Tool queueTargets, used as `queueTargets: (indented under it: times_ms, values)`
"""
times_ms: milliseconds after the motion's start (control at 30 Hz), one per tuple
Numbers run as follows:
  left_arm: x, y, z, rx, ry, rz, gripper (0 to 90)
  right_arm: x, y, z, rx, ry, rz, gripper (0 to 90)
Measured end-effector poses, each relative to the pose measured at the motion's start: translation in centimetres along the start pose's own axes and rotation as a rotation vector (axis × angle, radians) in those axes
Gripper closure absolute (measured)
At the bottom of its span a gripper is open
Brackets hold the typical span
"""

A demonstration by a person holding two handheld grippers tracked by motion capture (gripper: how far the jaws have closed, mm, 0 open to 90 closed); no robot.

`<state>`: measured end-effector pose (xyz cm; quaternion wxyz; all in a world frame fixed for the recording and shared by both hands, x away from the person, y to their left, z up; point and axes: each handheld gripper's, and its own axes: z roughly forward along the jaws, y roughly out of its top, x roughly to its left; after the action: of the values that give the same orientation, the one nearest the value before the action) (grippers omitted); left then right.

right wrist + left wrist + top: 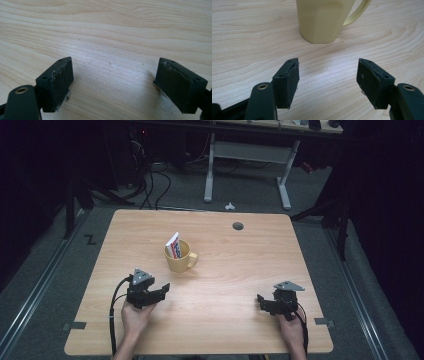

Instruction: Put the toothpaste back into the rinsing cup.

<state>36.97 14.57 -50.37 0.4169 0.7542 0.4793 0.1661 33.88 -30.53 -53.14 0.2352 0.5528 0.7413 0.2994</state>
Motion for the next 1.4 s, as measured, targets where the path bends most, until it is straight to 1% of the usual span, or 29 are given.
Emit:
queueTargets:
  times_ms: [33,67,100,333,467,533,1200,1400]
  values:
    - [0.0,0.0,0.0,0.0,0.0,0.0,35.3,0.0,0.0,0.0,0.0,0.0,0.0,14.8]
    - [-0.1,-0.1,0.2,0.01,0.011,0.012,35.3,0.0,0.0,0.0,0.0,0.0,0.0,14.8]
    - [-0.2,-0.1,0.3,0.009,0.02,0.03,35.5,0.0,0.0,0.0,0.0,0.0,0.0,14.8]
    - [-0.7,-0.6,1.1,0.036,0.036,0.046,35.5,0.0,0.0,0.0,0.0,0.0,0.0,14.8]
    - [-0.8,-0.9,1.4,0.04,0.044,0.05,35.6,0.0,0.0,0.0,0.0,0.0,0.0,14.8]
    - [-0.8,-1.0,1.6,0.045,0.054,0.055,35.6,0.0,0.0,0.0,0.0,0.0,0.0,14.8]
    - [-0.6,-1.1,2.6,0.055,0.102,0.065,36.3,0.0,0.0,0.0,0.0,0.0,0.0,14.8]
    - [-0.4,-1.1,2.8,0.06,0.108,0.063,36.4,0.0,0.0,0.0,-0.001,0.0,0.0,14.8]
